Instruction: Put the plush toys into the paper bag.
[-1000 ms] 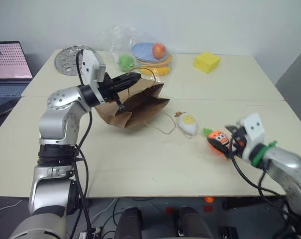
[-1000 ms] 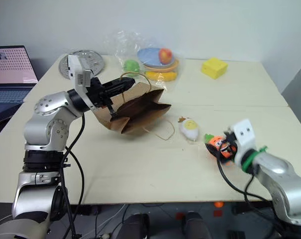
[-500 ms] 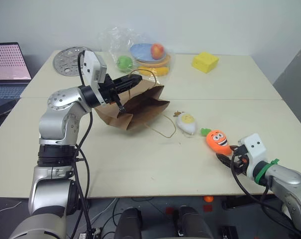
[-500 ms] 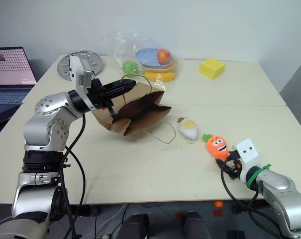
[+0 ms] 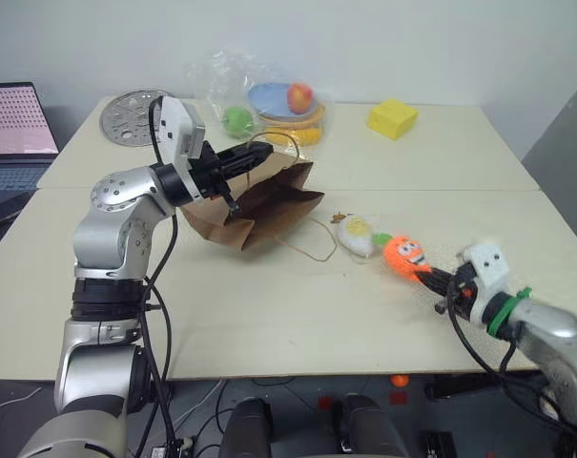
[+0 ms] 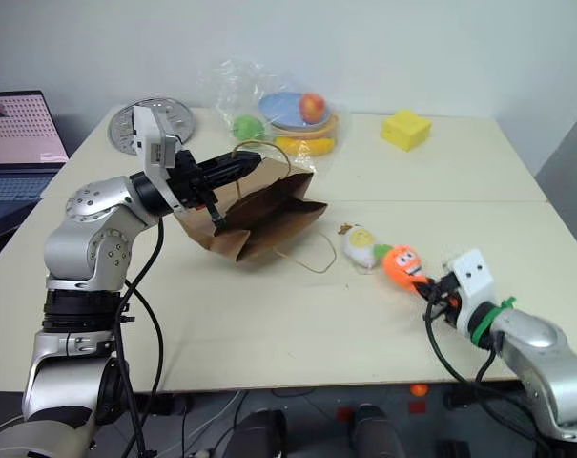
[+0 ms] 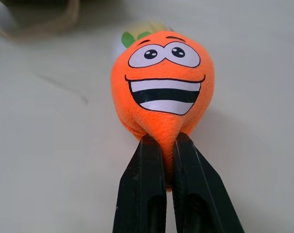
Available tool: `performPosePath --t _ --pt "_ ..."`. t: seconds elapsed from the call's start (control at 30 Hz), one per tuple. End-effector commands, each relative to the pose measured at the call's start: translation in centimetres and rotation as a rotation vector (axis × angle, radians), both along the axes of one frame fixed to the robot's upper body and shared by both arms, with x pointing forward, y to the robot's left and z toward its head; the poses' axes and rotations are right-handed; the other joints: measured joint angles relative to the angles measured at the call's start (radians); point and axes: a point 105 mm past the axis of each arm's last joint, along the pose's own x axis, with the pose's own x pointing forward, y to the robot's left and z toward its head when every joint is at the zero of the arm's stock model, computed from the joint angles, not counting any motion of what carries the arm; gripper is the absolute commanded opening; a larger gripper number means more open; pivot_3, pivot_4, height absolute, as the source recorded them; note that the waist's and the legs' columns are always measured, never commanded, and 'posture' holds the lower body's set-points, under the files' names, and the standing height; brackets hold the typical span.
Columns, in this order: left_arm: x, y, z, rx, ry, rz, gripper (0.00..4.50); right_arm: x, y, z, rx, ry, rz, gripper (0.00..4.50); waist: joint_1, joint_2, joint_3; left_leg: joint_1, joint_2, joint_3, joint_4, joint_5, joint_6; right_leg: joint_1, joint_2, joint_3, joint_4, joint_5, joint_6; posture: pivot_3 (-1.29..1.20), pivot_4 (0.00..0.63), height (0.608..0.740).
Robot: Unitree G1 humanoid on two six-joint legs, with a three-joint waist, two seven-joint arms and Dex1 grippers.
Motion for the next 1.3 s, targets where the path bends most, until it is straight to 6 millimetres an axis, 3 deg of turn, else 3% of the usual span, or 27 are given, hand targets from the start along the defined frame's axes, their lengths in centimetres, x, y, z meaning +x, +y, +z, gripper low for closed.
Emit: performPosePath --t 0.03,0.13,0.43,0.77,0.9,1.07,1.3 --pt "-0.5 -0.4 1.2 -0.001 -0.052 -0.019 0.00 1.0 2.6 3.2 0.080 -0.058 0.076 0.05 0.003 0.000 0.000 0.000 0.000 -0.001 0.000 0.000 0.000 0.000 0.000 -0.001 0.000 0.000 0.000 0.00 0.150 0.740" --pt "-0.5 -0.7 1.1 -0.003 -0.050 -0.026 0.00 2.0 4.5 4.1 0.113 -0.055 0.105 0.05 0.006 0.000 0.000 0.000 0.000 -0.001 0.000 0.000 0.000 0.000 0.001 -0.001 0.000 0.002 -0.003 0.00 0.150 0.740" --pt "-0.8 -1.6 1.2 -0.011 -0.054 -0.057 0.00 5.4 10.7 2.5 0.091 -0.033 0.201 0.05 0.008 0.000 0.000 -0.003 -0.001 0.000 -0.001 -0.001 -0.001 -0.002 0.000 -0.002 -0.002 0.000 -0.004 0.00 0.150 0.740" --pt "-1.4 -2.1 0.7 -0.004 -0.039 -0.082 0.00 8.2 17.7 2.2 0.092 -0.048 0.273 0.05 0.004 0.000 0.000 -0.003 0.000 -0.001 0.000 -0.001 -0.001 -0.004 0.001 -0.002 0.004 0.000 -0.004 0.00 0.150 0.740" --pt "-1.5 -2.2 0.8 -0.005 -0.039 -0.090 0.00 9.2 19.3 2.3 0.090 -0.057 0.271 0.05 0.004 0.000 0.000 -0.003 0.001 -0.001 -0.001 -0.001 -0.001 -0.005 0.001 -0.002 0.005 0.000 -0.004 0.00 0.150 0.740" --pt "-1.5 -2.2 0.9 -0.005 -0.043 -0.091 0.00 9.6 19.8 1.8 0.116 -0.062 0.273 1.54 0.006 0.000 0.000 -0.003 0.000 -0.001 -0.001 -0.001 -0.001 -0.005 0.001 -0.002 0.005 0.000 -0.004 0.00 0.150 0.740" --pt "-1.5 -2.1 0.8 -0.003 -0.042 -0.091 0.00 9.0 18.5 2.3 0.130 -0.095 0.271 4.21 0.005 0.000 0.000 -0.003 0.001 -0.001 -0.001 -0.001 -0.001 -0.005 0.001 -0.002 0.005 0.000 -0.004 0.00 0.150 0.740"
